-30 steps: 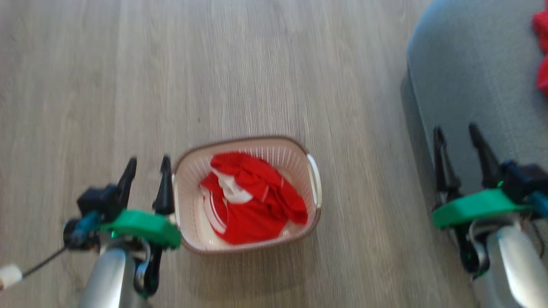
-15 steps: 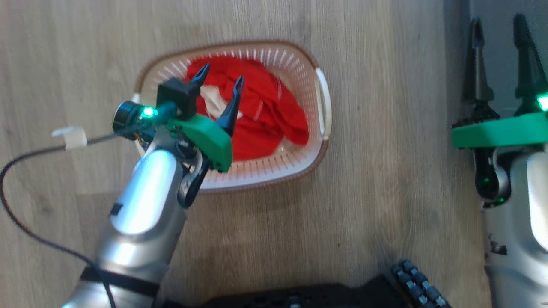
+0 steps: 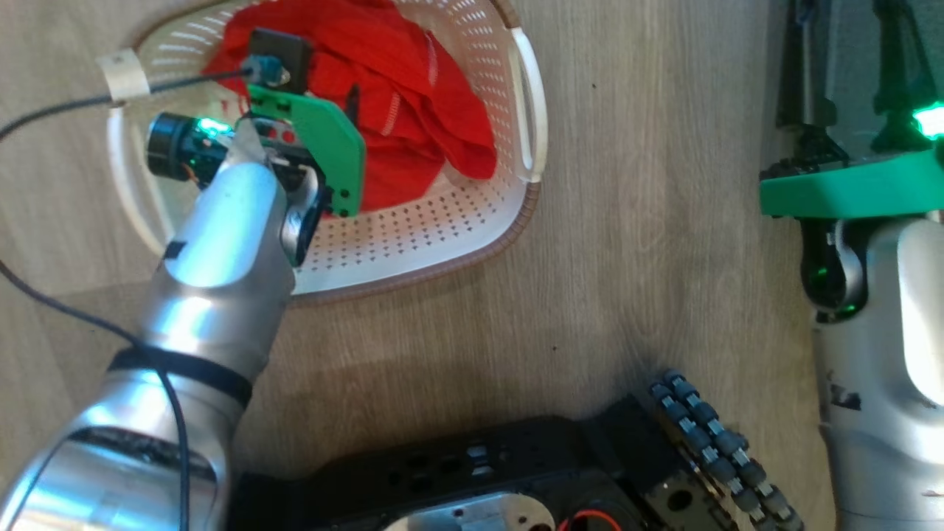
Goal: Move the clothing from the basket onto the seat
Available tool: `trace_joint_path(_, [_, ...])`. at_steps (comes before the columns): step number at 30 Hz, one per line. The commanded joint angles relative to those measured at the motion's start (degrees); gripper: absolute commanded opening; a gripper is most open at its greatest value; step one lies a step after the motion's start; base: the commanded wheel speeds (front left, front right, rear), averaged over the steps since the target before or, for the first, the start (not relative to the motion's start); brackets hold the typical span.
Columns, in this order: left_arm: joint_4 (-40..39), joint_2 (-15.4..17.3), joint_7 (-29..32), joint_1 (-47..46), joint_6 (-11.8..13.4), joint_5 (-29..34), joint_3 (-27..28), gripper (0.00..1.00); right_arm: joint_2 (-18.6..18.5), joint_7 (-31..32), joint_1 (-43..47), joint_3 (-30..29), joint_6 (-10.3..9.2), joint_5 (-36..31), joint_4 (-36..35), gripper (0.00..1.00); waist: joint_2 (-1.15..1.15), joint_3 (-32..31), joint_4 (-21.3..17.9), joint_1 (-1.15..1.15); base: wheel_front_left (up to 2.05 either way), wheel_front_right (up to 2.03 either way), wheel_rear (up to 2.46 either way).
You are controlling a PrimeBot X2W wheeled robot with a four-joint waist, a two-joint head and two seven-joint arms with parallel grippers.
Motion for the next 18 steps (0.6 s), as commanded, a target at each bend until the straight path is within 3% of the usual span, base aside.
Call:
trace_joint_path(1, [1.0, 0.8, 0.5, -0.5, 0.7, 0.2, 0.5, 1.0, 0.9, -0.5, 1.0, 1.5, -0.01, 0.5, -2.1, 1.0, 0.0, 2.0, -1.7, -0.01, 0.0, 0.0, 0.0])
trace_joint_path(16, [15.5, 2.6, -1.7, -10.3, 1.2, -1.9, 2.5, 1.0, 1.7, -0.5, 2.4, 1.7, -0.01, 2.2, -3.6, 1.0, 0.0, 8.4, -5.4, -0.01, 0.0, 0.0, 0.0])
trace_joint_path(17, [16.1, 2.5, -2.0, -10.4, 0.9, -2.0, 2.4, 0.49, 1.8, -0.5, 2.6, 1.4, -0.01, 2.3, -3.6, 1.0, 0.0, 8.3, -5.5, -0.01, 0.0, 0.0, 0.0])
trace_joint_path(18, [16.5, 2.4, -2.5, -10.5, 0.5, -2.0, 2.2, 0.07, 1.8, -0.5, 2.7, 1.3, -0.01, 2.3, -3.5, 1.0, 0.0, 8.2, -5.5, -0.01, 0.0, 0.0, 0.0])
